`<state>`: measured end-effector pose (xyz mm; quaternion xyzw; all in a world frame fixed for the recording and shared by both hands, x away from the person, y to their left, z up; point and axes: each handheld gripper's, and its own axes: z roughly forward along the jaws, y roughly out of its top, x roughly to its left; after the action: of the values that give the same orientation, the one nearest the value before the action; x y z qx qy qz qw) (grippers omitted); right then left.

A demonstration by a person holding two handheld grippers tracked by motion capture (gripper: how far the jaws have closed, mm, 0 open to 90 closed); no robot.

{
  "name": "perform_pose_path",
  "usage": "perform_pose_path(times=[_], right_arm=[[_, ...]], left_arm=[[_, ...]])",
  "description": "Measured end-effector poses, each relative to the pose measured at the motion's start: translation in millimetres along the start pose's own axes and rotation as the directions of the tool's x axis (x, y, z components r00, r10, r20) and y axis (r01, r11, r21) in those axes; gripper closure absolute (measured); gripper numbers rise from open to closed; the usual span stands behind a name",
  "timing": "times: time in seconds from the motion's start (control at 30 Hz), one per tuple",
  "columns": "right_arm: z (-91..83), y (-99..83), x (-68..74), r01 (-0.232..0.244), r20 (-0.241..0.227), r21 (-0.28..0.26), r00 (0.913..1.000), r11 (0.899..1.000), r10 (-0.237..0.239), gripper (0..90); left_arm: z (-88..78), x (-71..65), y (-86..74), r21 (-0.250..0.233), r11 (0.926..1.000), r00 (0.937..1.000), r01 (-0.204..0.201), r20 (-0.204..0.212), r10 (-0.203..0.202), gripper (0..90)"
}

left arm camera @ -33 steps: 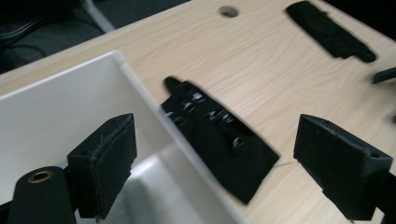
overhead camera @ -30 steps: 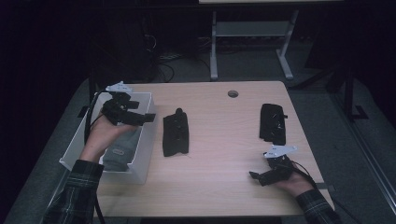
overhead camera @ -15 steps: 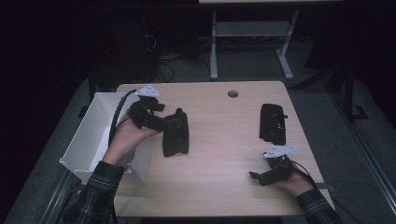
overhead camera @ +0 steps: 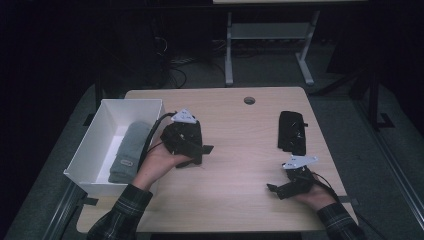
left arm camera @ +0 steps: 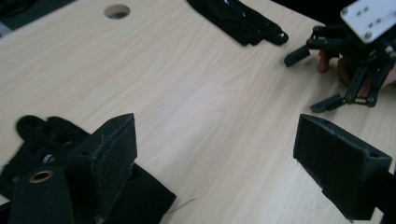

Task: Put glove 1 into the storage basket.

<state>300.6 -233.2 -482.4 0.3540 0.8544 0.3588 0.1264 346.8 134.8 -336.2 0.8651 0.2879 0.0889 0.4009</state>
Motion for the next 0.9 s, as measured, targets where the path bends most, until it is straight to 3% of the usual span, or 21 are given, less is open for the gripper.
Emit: perform_pose_path(times=[0.1, 0.27, 0.47, 0.57, 0.63, 0.9], right_arm=[[0.0, 0.1, -0.2, 0.002, 0.0, 0.0, 1.0, 1.0, -0.002, 1.9], [0.3, 0.2, -0.2, 0.005, 0.001, -0.001, 1.0, 1.0, -0.005, 1.9], [1.0, 0.5, 0.3, 0.003, 0.005, -0.004, 1.0, 1.0, -0.003, 2.0], [1.2, 1.1, 1.1, -0.004, 0.004, 0.0, 1.0, 1.0, 0.004, 2.0], [1.7, 1.8, 1.3, -0.005, 0.007, 0.002, 1.0, 1.0, 0.005, 2.0], [3.2, 2.9, 1.1, -0.004, 0.013, -0.004, 0.9999, 1.0, 0.004, 2.0]], left_arm=[[8.7, -4.4, -8.5, 0.007, 0.9998, 0.9998, -0.018, 0.003, 0.018, 13.0], [24.4, -8.8, -27.0, 0.03, 0.9995, 0.9999, -0.001, 0.014, 0.001, 13.3], [40.2, -13.6, -50.5, 0.059, 0.9979, 0.9996, -0.025, 0.016, 0.024, 13.3], [44.1, -15.2, -59.0, 0.062, 0.9973, 0.9992, -0.039, 0.016, 0.038, 13.3], [48.3, -16.7, -71.2, 0.063, 0.997, 0.9983, -0.046, 0.038, 0.044, 13.3], [55.2, -19.1, -101.6, 0.082, 0.9938, 0.997, -0.076, 0.02, 0.074, 13.3]])
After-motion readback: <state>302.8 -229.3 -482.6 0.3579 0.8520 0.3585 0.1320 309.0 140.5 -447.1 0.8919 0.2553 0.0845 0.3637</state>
